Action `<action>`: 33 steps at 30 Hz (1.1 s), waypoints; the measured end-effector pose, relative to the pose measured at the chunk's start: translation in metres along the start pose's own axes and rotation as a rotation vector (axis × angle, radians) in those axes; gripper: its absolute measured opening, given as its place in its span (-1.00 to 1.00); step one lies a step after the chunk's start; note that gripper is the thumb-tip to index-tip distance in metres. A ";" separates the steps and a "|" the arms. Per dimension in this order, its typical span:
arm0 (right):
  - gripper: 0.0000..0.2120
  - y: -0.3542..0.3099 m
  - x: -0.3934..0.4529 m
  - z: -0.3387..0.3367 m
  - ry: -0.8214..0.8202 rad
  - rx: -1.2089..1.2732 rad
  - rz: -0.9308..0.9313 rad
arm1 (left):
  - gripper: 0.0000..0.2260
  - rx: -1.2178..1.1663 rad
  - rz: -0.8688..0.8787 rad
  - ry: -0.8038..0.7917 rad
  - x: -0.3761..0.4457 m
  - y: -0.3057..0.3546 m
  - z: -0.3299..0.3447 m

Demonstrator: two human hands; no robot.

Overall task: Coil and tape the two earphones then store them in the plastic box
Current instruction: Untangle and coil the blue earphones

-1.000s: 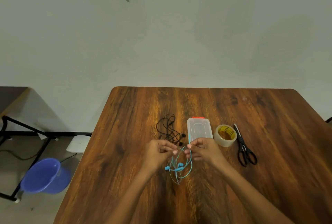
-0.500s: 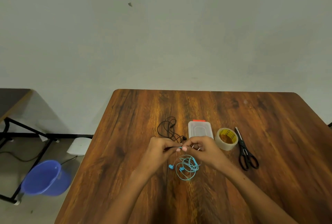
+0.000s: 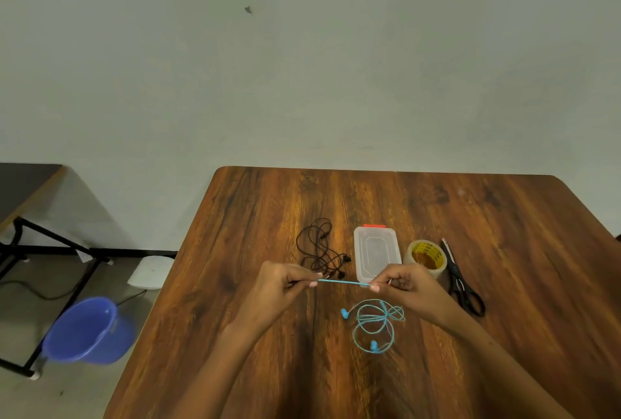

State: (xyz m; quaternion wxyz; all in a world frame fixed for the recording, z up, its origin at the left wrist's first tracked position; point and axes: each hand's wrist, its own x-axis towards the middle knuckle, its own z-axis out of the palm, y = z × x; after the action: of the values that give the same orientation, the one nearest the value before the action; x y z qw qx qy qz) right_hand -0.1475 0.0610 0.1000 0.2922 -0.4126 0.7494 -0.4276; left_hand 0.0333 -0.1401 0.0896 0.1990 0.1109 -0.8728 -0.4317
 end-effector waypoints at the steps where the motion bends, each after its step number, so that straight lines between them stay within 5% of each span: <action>1: -0.95 0.000 0.000 0.002 0.009 -0.009 -0.009 | -0.79 0.010 -0.015 -0.011 -0.001 0.000 0.001; 6: -0.90 -0.010 0.007 0.015 0.022 -0.069 -0.056 | -0.42 0.082 -0.017 -0.141 0.001 0.002 0.009; 20: -0.92 -0.022 0.014 0.030 -0.044 -0.001 -0.118 | -0.84 0.059 0.102 0.012 0.006 0.029 0.034; 33: -0.88 0.010 0.001 -0.008 0.038 0.074 -0.021 | -0.74 0.087 0.060 0.171 -0.007 0.007 0.020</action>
State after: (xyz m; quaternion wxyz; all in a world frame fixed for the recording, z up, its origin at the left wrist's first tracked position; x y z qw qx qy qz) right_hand -0.1582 0.0660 0.0951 0.2886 -0.4012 0.7339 -0.4659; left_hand 0.0306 -0.1191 0.0827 0.2806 0.1300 -0.8735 -0.3761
